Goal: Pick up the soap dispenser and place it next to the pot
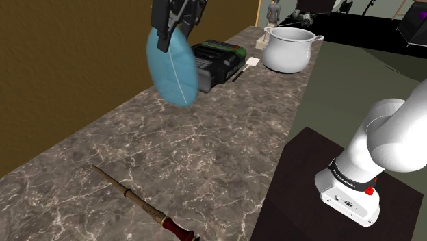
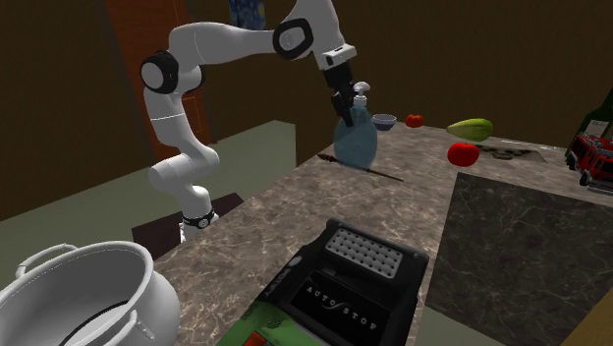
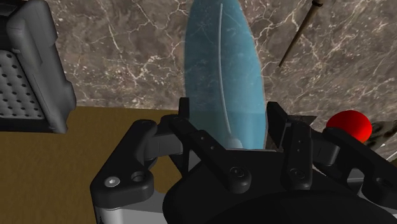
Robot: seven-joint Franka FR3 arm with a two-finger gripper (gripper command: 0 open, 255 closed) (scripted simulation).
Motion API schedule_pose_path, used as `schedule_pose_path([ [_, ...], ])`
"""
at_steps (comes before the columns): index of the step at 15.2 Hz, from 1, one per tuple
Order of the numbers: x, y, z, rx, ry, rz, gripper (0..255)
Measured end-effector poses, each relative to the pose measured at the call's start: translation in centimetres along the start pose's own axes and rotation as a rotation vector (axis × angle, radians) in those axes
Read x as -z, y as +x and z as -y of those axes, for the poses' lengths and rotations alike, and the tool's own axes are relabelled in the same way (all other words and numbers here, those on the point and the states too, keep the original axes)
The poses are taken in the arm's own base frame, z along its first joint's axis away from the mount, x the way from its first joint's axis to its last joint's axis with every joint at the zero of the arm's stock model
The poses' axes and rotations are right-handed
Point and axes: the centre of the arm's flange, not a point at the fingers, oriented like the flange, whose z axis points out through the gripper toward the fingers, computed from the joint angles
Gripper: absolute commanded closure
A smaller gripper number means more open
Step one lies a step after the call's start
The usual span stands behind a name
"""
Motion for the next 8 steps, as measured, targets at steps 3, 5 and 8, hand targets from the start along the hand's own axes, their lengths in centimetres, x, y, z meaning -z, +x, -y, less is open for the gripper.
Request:
schedule_pose_path([
  [3, 1.4, 0.6, 0.3, 0.0, 0.0, 0.0, 255],
  [5, 2.4, 0.9, 0.2, 0.0, 0.0, 0.0, 255],
  [8, 4.0, 1.4, 0.5, 0.0, 0.0, 0.0, 255],
])
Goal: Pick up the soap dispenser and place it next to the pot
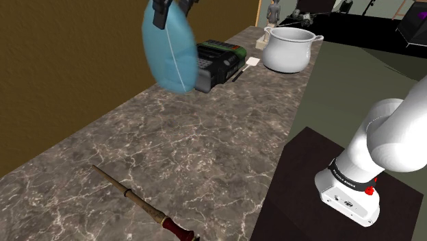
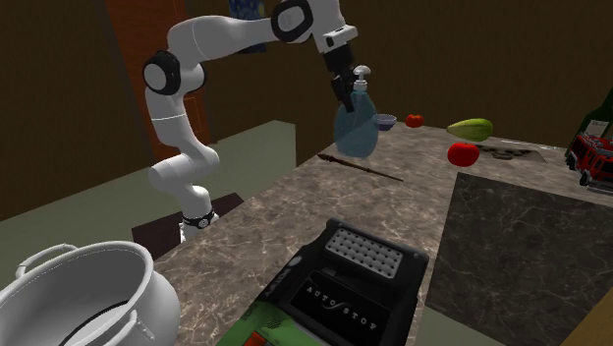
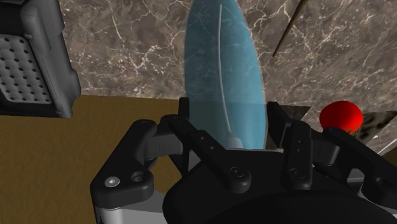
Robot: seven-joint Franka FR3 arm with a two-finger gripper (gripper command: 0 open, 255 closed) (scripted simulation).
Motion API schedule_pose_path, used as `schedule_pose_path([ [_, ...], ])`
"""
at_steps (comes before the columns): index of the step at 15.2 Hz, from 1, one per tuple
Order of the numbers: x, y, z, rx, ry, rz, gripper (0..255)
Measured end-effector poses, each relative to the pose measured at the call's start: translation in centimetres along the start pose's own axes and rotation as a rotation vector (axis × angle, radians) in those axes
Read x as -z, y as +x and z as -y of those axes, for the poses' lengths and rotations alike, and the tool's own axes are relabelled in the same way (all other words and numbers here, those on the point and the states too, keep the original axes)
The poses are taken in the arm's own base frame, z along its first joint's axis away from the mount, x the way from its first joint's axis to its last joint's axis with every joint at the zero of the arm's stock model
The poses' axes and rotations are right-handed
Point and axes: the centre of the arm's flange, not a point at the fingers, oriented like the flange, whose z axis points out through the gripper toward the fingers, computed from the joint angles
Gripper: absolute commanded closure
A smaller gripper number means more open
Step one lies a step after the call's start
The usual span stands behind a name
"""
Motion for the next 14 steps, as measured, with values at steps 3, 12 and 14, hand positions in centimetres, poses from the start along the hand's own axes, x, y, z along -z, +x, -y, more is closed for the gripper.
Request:
schedule_pose_path([
  [3, 1.4, 0.7, 0.2, 0.0, 0.0, 0.0, 255],
  [12, 5.7, 2.6, 0.8, 0.0, 0.0, 0.0, 255],
  [14, 6.6, 2.5, 0.4, -0.001, 0.0, 0.001, 255],
])
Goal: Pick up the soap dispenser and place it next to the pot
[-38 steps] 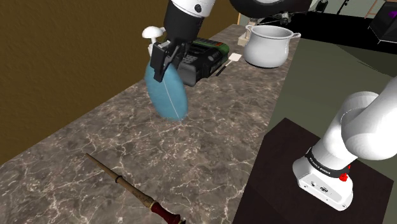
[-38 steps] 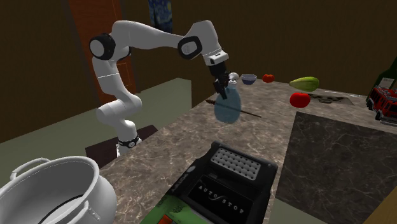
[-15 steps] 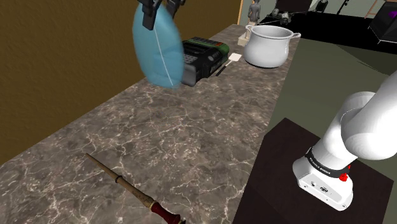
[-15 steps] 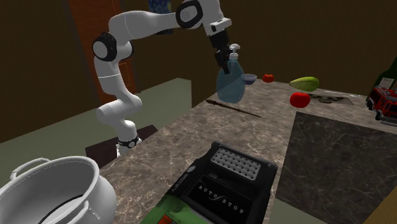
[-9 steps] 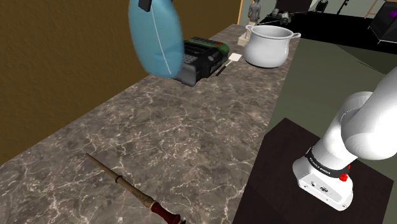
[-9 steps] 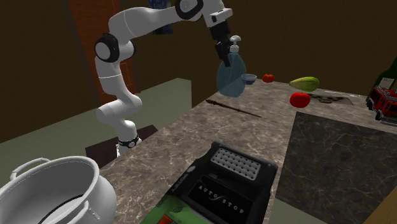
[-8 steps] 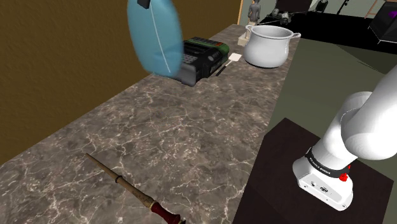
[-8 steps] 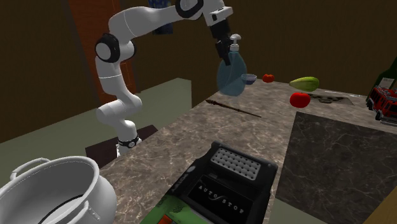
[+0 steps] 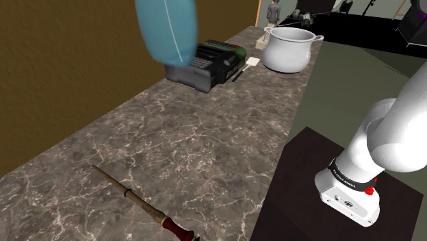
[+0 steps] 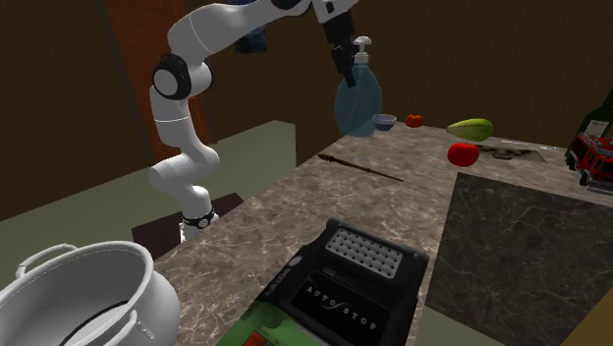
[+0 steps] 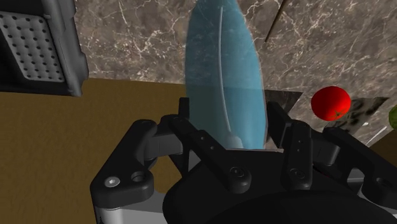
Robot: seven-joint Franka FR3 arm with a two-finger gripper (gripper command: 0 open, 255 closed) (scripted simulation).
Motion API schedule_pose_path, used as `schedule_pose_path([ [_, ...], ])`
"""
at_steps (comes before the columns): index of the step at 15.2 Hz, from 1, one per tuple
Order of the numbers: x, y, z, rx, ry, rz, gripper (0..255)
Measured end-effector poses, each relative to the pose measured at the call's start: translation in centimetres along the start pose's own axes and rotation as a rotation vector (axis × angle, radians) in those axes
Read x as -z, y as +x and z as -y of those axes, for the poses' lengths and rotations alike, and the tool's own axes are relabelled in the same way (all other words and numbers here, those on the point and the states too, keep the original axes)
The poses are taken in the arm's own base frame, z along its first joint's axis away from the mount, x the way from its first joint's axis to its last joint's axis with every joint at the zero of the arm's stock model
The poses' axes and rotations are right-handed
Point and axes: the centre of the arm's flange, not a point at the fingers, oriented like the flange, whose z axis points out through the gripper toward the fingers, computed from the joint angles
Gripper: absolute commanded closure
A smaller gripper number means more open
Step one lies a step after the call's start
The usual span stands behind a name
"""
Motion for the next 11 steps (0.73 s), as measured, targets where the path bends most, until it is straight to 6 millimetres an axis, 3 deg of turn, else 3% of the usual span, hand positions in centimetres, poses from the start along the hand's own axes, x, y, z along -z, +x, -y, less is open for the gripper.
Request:
schedule_pose_path([
  [11, 6.2, -4.1, -11.6, -0.002, -0.001, -0.001, 255],
])
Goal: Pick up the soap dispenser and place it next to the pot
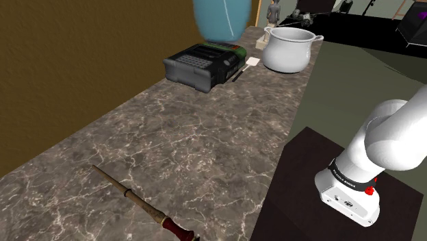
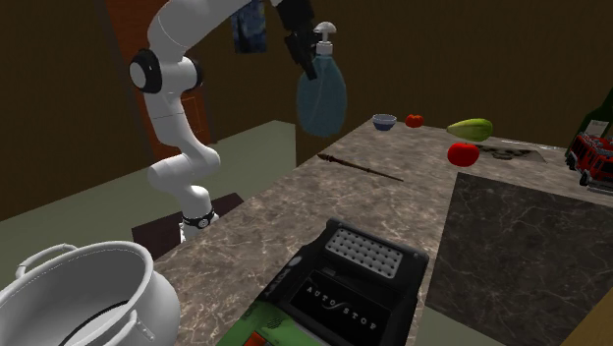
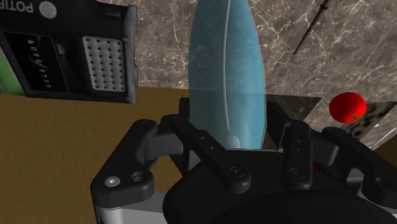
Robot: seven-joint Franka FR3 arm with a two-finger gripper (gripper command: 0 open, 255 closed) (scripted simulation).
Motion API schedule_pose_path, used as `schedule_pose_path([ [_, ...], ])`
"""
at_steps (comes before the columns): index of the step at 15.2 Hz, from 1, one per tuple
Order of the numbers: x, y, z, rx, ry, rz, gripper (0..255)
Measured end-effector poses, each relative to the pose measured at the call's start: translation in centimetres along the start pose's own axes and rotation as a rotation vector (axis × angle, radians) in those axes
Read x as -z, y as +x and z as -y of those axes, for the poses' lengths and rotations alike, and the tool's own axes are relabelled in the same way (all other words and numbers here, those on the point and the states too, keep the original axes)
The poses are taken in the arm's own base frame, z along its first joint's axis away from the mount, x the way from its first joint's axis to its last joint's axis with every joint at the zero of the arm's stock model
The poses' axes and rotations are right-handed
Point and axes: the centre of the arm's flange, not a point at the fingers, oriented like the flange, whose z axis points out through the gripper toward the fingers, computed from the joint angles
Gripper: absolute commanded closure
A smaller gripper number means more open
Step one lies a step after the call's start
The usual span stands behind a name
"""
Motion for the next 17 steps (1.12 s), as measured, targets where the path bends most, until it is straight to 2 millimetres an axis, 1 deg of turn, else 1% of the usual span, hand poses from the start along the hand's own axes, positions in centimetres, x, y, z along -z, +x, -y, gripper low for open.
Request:
schedule_pose_path([
  [1, 0.7, -0.8, -1.2, 0.0, 0.0, 0.0, 255],
  [4, 2.3, -1.7, -4.5, 0.001, 0.0, 0.0, 255],
  [6, 3.7, -2.3, -7.0, 0.001, 0.0, 0.0, 255],
  [10, 6.0, -4.1, -11.0, 0.001, 0.001, 0.0, 255],
  [11, 6.8, -4.6, -12.2, 0.001, 0.001, 0.0, 255],
  [13, 7.6, -5.3, -14.5, 0.001, 0.001, 0.0, 255],
  [14, 8.4, -5.6, -16.0, 0.001, 0.001, 0.0, 255],
  [17, 10.2, -7.0, -19.1, 0.001, 0.001, 0.0, 255],
])
